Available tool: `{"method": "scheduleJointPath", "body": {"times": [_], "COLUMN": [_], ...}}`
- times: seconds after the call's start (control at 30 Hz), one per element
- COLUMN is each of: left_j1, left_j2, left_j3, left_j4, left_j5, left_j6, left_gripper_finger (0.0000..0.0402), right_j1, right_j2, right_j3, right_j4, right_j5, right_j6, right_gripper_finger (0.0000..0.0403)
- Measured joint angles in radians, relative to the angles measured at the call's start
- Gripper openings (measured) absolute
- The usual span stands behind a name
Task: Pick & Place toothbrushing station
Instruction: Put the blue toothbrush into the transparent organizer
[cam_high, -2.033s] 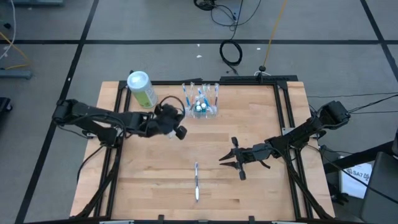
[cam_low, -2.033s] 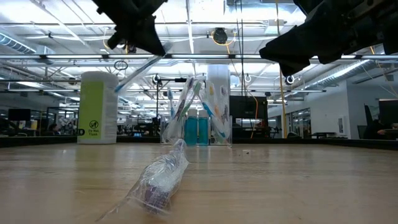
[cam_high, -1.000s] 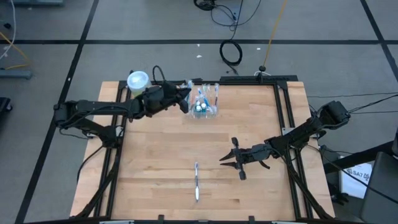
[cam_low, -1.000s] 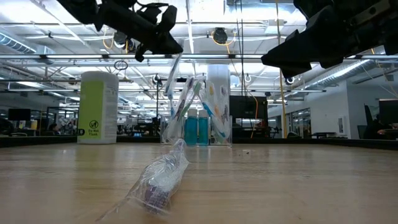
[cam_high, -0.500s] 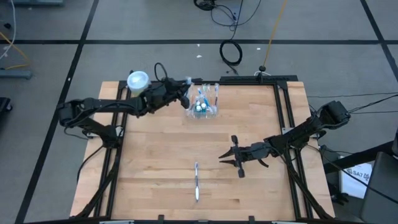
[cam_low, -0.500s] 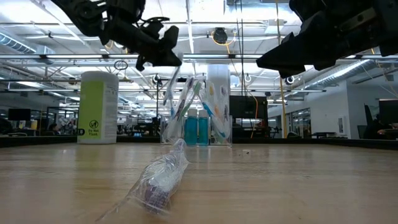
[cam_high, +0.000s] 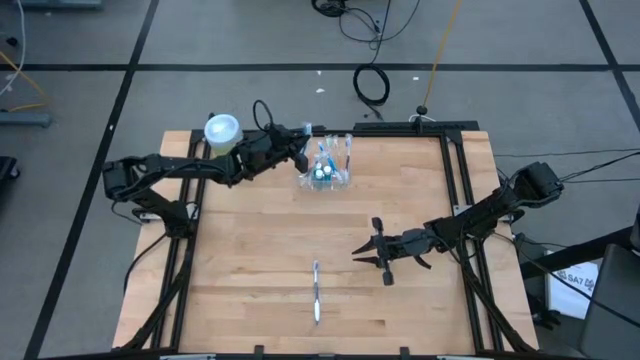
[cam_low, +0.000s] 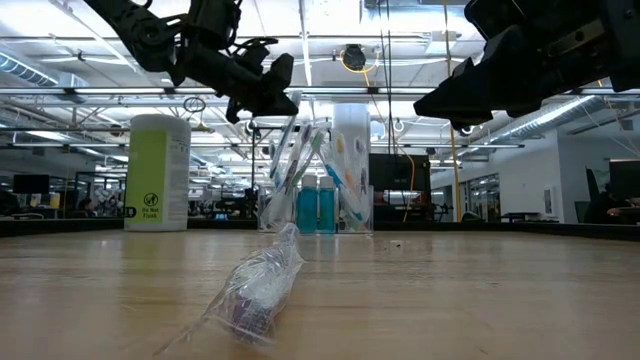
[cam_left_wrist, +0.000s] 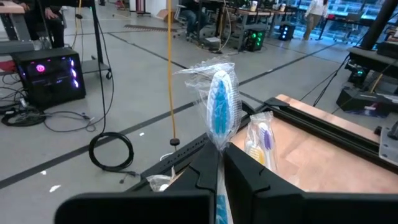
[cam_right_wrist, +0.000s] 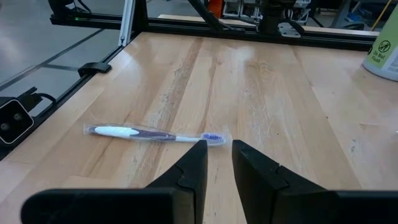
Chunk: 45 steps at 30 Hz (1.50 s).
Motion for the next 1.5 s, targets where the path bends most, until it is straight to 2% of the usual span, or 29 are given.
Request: {"method": "scheduleJointPath", "body": {"times": [0.13, 0.27, 0.57, 0.77, 1.07, 1.5], "left_j1": [-0.004, -0.004, -0.004, -0.009, -0.042, -0.073], "left_j2": [0.0, -0.001, -0.001, -0.001, 0.021, 0.146], "left_j3": [-0.004, -0.042, -0.221, -0.274, -0.29, -0.288], "left_j4": [0.004, 0.029, 0.342, 0.357, 0.356, 0.38], "left_j5": [0.0, 0.0, 0.0, 0.0, -0.024, -0.074], "left_j6": [0.005, -0.021, -0.06, -0.082, -0.076, -0.116], "left_gripper_finger": [0.0005, 0.0013, 0.0011, 0.0008, 0.0008, 0.0012], "right_j1": [0.0, 0.0, 0.0, 0.0, 0.0, 0.0], "right_j2": [0.0, 0.0, 0.0, 0.0, 0.0, 0.0], "right_j3": [0.0, 0.0, 0.0, 0.0, -0.001, -0.001], "right_j4": [-0.001, -0.001, 0.0, 0.0, 0.0, -0.004], "right_j5": [0.0, 0.0, 0.0, 0.0, 0.0, 0.0], "right_j6": [0.0, 0.0, 0.0, -0.003, -0.003, -0.003], "right_gripper_finger": [0.007, 0.007, 0.007, 0.007, 0.007, 0.007]}}
